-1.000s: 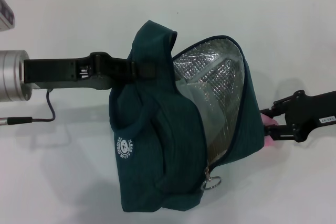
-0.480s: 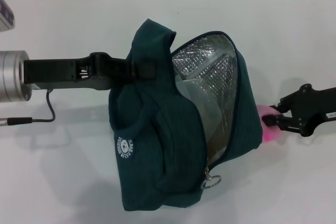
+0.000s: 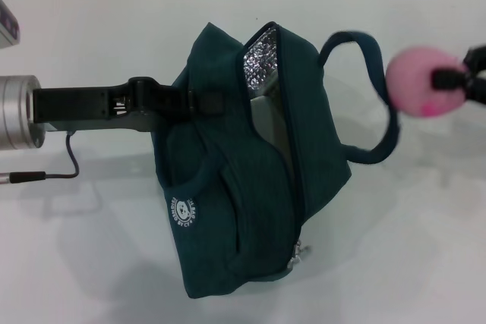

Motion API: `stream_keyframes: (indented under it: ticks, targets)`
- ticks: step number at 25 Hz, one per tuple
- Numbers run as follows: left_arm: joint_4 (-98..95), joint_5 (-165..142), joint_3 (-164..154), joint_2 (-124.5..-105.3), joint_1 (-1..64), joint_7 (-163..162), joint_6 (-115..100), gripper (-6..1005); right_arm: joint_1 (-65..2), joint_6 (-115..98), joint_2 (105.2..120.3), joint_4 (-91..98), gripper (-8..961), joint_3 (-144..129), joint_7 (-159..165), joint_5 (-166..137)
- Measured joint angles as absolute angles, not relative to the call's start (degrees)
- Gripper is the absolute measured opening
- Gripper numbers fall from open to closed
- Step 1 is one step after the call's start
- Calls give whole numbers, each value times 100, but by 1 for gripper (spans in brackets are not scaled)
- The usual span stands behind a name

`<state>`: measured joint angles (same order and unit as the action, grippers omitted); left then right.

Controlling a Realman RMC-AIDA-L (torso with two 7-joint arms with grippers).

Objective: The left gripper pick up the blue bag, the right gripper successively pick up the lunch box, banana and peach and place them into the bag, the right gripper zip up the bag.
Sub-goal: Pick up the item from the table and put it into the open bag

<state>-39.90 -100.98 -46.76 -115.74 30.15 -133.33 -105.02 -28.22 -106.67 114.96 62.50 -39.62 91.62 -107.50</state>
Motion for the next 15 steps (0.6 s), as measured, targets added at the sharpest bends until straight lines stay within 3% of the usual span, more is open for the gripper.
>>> stream_keyframes:
  ticks: [15]
  targets:
    - [-3990, -10098, -4666, -11593, 3067, -13333, -10490, 55, -3001, -10852, 11523, 6476, 34, -3947, 9317, -9796]
